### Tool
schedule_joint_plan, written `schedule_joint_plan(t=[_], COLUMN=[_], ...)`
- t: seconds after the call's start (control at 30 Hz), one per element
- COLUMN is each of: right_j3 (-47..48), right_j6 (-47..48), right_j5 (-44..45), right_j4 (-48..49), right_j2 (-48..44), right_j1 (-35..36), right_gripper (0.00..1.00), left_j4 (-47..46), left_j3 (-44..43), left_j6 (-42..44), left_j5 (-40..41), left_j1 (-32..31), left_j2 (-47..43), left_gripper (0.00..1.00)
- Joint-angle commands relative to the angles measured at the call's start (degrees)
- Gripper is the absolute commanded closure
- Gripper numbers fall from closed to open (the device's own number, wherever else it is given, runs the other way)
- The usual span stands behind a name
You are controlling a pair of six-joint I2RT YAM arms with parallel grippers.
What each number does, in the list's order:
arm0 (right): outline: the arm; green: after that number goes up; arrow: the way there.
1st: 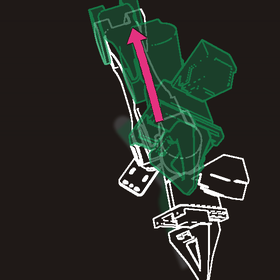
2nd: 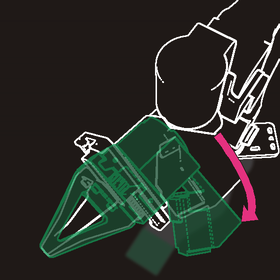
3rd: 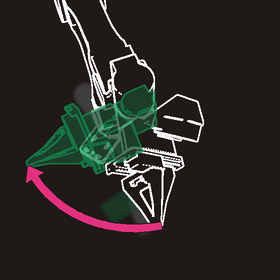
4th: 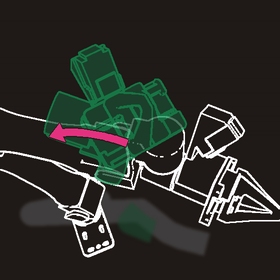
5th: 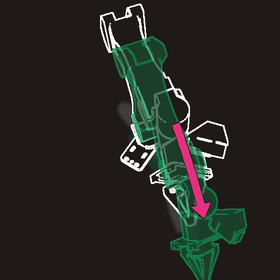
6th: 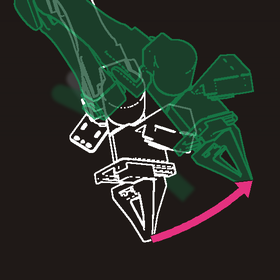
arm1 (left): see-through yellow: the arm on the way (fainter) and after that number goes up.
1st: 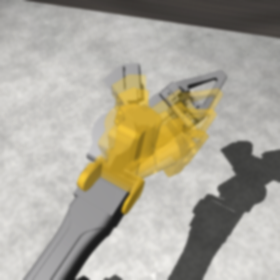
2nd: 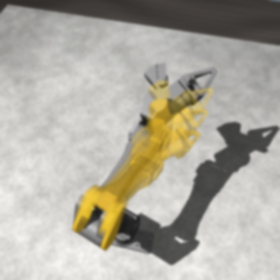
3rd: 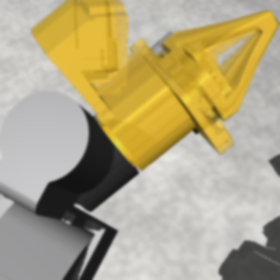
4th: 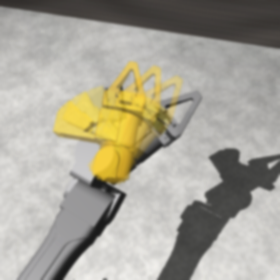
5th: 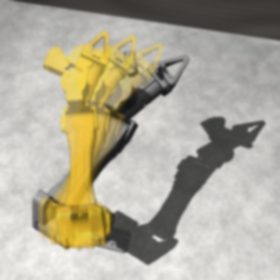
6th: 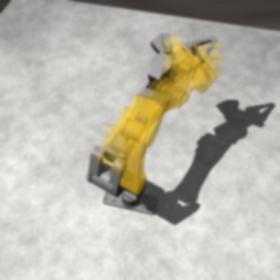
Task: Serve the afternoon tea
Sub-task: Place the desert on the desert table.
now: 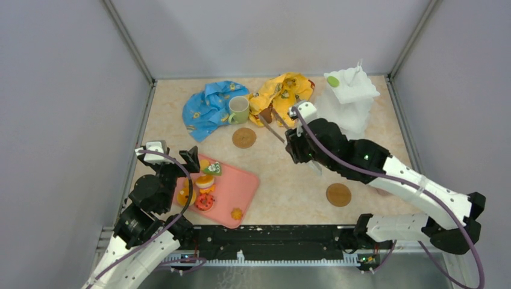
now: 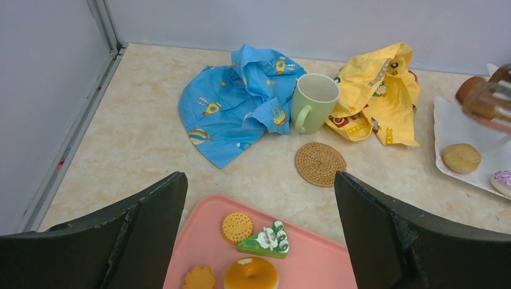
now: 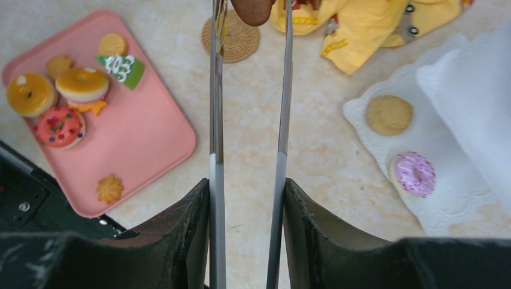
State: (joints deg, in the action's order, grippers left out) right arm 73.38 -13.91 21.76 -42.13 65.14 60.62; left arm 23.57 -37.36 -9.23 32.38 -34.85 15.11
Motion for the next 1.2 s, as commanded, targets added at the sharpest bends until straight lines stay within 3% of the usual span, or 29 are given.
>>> schedule_joint_plan(t=[0.0,0.3,0.67,1.17], right_j3=[6.3,13.1,14.6,13.2], right_j6=[2.0,3.8,6.4,8.4], right_j5=[7.3,15.0,23.9,11.4], right_j4=[-4.4,-9.2,-11.4,-8.8], right_j2=[-3.0,-7.6,-9.7,-7.4], right_j1=[-3.1,-9.3,-12.9,-27.9], right_gripper=[0.65,0.65,0.63,0.63], left_j4=[-2.5,-1.9,-1.8,-1.7], left_j3=[0.1,-0.2,-0.1,-0.2], left_j6=[0.6,0.2,0.0,0.0], left_j5=[-0.8,-1.3,-2.1,-2.3], left_j1=[0.2,0.2,0.2,0.2], left_j2=[0.2,0.8,0.9,1.4], left_gripper=[0.01,0.01,0.01,0.01])
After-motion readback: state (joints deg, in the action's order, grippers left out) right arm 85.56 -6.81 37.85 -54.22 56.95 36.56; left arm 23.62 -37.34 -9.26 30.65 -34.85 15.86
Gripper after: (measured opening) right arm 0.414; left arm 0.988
